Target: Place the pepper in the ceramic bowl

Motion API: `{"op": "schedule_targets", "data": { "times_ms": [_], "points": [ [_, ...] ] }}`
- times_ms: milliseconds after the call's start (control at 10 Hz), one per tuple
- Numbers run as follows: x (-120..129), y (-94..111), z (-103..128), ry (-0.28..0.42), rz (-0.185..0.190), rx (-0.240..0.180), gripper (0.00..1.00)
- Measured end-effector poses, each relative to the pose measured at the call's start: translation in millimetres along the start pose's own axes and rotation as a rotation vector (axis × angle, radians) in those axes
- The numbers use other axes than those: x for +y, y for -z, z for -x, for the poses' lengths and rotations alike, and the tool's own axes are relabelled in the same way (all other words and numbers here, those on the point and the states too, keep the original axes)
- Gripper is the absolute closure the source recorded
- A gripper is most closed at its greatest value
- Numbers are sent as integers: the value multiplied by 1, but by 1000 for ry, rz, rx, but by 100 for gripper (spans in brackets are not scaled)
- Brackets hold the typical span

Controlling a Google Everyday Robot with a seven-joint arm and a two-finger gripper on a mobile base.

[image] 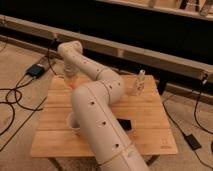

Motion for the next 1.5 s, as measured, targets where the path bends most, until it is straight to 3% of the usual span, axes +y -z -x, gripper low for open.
{"op": "schedule_targets", "data": {
  "times_ms": [500,800,1200,1500],
  "points": [
    [-43,49,-43,-89,-68,-32,100],
    [-76,64,-88,-173,-103,-39,100],
    [-106,66,-137,-253,-143,-17,100],
    [-115,58,-158,-275,-171,20,100]
  ]
}}
